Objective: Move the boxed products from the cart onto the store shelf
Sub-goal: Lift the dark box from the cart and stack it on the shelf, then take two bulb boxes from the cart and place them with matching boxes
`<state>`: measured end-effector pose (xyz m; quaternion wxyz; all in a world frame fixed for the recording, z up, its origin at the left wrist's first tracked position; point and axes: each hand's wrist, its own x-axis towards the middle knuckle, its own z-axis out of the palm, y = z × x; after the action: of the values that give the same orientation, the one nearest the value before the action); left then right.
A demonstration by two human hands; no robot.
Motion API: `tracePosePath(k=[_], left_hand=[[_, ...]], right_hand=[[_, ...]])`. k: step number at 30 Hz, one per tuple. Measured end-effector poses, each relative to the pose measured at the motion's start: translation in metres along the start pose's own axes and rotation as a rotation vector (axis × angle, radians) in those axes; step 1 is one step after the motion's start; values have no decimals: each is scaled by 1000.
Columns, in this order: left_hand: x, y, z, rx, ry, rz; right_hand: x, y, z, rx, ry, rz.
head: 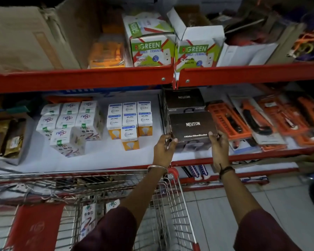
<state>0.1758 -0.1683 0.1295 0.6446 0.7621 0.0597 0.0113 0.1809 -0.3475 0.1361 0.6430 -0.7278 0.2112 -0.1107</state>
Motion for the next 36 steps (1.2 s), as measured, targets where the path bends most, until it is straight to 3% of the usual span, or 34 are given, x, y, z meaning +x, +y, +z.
tracePosePath(k=[10,14,18,23,28,32,36], left_hand=[[3,0,-9,15,-99,-6],[-40,8,-46,-44,-184,96],[-90,-20,-105,-4,-139,135],[-145,-98,-176,128,-63,-88],[-179,-199,-222,418,-48,-485],[-208,-255,-239,589,-209,-785],[-224,-283,-239,631,-228,-876]], right_hand=[[-2,-1,0,-219,-22,-46],[-49,-5,6,-301,85,-151],[-118,8,28,-256,-38,-202],[-201,68,81,-341,-393,-10],[-257,140,136,-615,-775,316],[-290,192,162,-824,-917,437],[-312,227,177,-987,-943,440]])
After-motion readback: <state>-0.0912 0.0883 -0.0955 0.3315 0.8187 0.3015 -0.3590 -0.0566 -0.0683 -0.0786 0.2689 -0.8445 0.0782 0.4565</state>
